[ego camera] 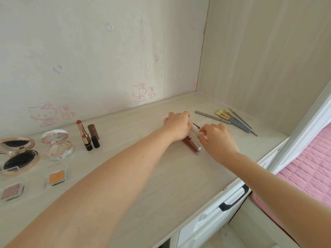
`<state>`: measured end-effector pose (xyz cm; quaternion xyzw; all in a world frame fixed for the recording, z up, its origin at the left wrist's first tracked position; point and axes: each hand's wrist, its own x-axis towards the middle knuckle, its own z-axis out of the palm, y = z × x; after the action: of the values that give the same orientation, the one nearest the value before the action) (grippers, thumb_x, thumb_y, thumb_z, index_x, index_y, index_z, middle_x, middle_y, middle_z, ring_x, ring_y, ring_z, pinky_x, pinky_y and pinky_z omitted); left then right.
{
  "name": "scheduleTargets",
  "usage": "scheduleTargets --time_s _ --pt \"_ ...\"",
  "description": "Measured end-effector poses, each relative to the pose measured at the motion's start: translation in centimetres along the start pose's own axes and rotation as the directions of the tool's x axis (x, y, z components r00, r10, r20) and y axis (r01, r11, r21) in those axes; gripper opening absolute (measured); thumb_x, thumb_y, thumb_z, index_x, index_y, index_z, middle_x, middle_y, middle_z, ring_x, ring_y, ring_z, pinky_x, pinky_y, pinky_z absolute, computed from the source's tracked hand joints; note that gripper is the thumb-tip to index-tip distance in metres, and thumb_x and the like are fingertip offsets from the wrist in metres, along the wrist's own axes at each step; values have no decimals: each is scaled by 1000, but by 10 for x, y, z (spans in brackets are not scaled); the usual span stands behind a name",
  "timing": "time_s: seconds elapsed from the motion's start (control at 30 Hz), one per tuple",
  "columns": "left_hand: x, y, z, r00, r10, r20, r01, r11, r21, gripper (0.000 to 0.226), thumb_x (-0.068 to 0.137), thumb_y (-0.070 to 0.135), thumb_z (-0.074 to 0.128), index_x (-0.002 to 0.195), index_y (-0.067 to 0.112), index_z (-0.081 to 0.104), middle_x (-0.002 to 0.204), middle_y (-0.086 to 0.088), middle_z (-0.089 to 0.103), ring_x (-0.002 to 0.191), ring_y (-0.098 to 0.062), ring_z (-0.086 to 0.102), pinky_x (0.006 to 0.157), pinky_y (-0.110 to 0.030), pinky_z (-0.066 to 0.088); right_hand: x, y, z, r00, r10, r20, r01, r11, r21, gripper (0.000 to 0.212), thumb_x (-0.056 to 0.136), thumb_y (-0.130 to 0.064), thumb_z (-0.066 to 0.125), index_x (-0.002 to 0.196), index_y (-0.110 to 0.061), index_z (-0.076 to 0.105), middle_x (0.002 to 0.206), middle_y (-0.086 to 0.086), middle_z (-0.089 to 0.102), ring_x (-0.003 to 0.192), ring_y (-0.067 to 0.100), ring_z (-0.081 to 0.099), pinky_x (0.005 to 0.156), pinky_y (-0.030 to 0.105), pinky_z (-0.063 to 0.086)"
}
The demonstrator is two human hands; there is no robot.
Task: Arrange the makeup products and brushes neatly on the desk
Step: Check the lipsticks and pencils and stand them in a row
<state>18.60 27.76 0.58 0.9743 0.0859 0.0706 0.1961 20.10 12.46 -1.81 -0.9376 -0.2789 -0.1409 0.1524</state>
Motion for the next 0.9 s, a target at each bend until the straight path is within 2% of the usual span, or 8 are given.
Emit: scheduleTargets --time_s 0.17,0.33,0.47,0.57,0.73,0.8,0.9 --pt "-17 -3 -20 998 21 -60 -23 999 -33 41 95 21 39 136 18 44 135 -8 51 124 -33 38 100 -42 35 -2 -11 -13 998 26 -55 -15 981 193 24 95 -27 52 109 -12 64 98 4 64 94 25 52 78 38 46" --pt "-42 -14 -46 987 78 -142 -93 991 -97 37 90 12 50 127 15 53 126 -10 52 119 -30 45 101 -42 37 -9 -34 -25 993 57 -99 -20 939 342 17 92 -26 56 103 -17 64 94 -2 61 80 15 51 65 27 35" --pt "-69 -29 -67 970 92 -225 -136 973 -185 29 86 8 56 114 13 61 115 -10 55 105 -24 53 90 -29 41 -19 -56 -33 993 28 -116 21 918 396 14 92 -27 56 102 -19 63 92 -4 58 77 12 48 56 17 27" --pt "-91 -44 -79 965 85 -247 -146 960 -238 22 85 8 60 105 16 61 109 -9 55 98 -22 54 83 -28 43 -28 -75 -39 993 12 -117 42 894 446 13 92 -27 55 103 -22 60 95 -4 58 79 10 49 56 17 28" --pt "-129 -75 -95 965 110 -237 -176 944 -280 17 84 12 65 98 20 59 102 3 59 97 -12 53 81 -22 41 -45 -107 -47 993 -38 -108 91 836 542 9 92 -25 53 100 -27 57 83 -16 55 77 -14 50 57 3 36" --pt "-145 -87 -99 963 101 -251 -173 943 -284 17 85 12 65 98 20 59 98 10 62 96 -7 55 80 -18 40 -50 -120 -47 992 -82 -100 124 828 547 9 93 -24 52 100 -27 57 79 -21 54 77 -20 47 57 4 35" --pt "-169 -104 -104 956 85 -280 -162 950 -267 17 84 15 67 98 21 60 95 16 64 95 -2 56 84 -20 42 -57 -138 -46 988 -129 -81 152 820 552 12 93 -25 52 103 -29 58 85 -23 56 83 -21 47 62 8 34"
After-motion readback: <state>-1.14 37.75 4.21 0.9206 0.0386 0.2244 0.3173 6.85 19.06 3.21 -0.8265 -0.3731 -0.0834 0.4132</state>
